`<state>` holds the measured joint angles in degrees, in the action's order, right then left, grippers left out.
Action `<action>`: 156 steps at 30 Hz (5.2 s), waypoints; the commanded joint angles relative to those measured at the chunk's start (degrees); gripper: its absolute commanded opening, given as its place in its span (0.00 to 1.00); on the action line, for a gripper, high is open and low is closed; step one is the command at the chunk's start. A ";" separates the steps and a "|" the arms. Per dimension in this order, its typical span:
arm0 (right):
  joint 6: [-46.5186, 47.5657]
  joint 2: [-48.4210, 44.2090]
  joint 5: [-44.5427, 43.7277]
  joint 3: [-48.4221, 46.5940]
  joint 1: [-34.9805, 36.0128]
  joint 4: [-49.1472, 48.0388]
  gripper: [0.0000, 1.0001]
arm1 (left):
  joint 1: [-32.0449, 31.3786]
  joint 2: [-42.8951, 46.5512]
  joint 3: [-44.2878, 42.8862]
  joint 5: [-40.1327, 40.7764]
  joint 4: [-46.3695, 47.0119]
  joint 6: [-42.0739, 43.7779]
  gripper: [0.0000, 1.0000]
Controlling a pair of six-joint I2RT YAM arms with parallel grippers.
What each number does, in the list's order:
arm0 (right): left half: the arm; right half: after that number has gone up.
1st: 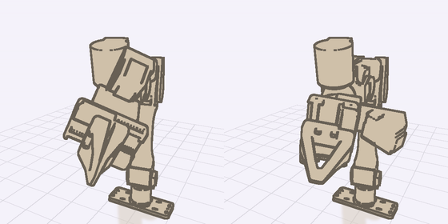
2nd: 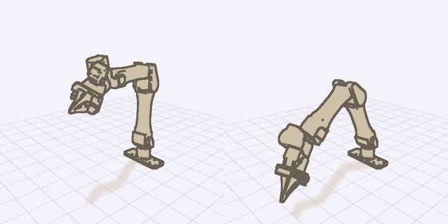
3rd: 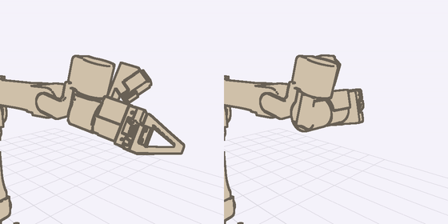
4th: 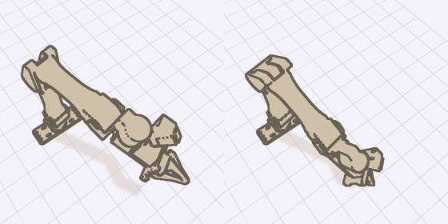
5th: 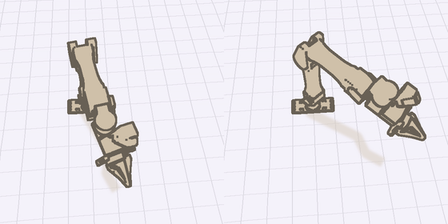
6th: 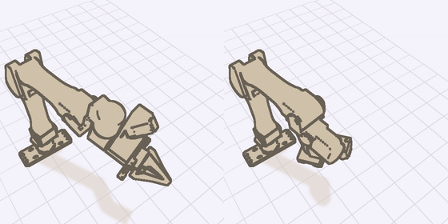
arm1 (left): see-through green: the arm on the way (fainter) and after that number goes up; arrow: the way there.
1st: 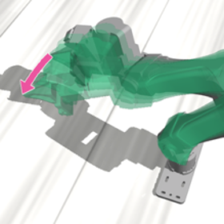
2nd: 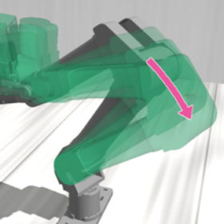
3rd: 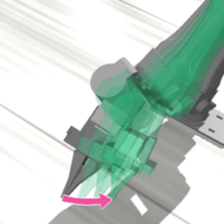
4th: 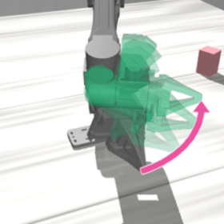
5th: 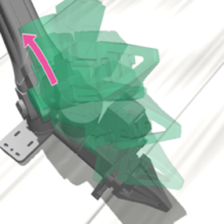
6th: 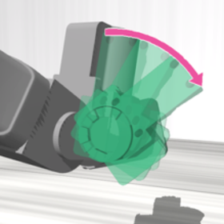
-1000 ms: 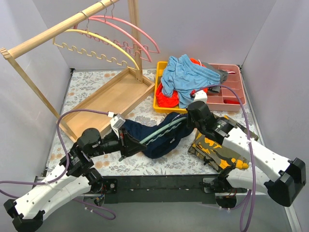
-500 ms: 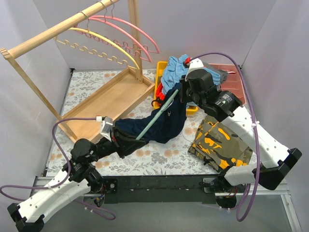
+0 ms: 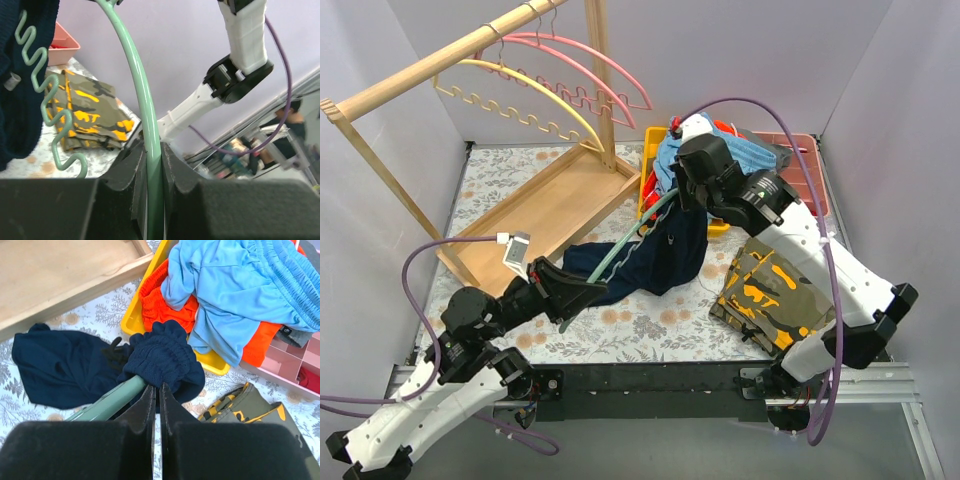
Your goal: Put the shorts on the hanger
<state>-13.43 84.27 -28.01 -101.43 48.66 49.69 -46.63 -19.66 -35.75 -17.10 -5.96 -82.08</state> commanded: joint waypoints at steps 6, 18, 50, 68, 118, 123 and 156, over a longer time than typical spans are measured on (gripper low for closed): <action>4.90 8.97 -5.99 -20.64 6.88 8.22 0.01 | -0.04 7.97 12.27 6.55 14.82 -14.06 0.00; 4.99 7.23 1.55 -21.18 8.73 4.19 0.05 | -0.04 2.64 22.47 5.25 43.81 -6.25 0.00; -30.07 -10.09 43.92 18.89 -28.10 -17.61 0.64 | -0.13 -24.28 23.88 -2.49 65.72 7.20 0.00; -30.52 -13.25 37.77 32.07 -28.36 -13.57 0.50 | -5.13 -40.89 20.90 -5.66 75.47 8.26 0.00; -25.06 -22.22 33.37 36.39 -30.03 -6.62 0.01 | -11.21 -66.47 -5.73 36.35 9.03 0.52 0.44; -25.94 -21.61 30.83 34.11 -30.03 -6.80 0.01 | -8.39 -67.09 -4.51 35.04 12.54 0.87 0.06; -34.30 1.25 6.04 -1.58 -34.60 0.58 0.01 | -17.70 -32.82 9.29 39.60 -13.02 -12.22 0.00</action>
<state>-45.65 86.59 -8.88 -97.82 16.95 60.31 -62.76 -54.83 -27.59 20.60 -3.64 -93.49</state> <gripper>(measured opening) 0.266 0.043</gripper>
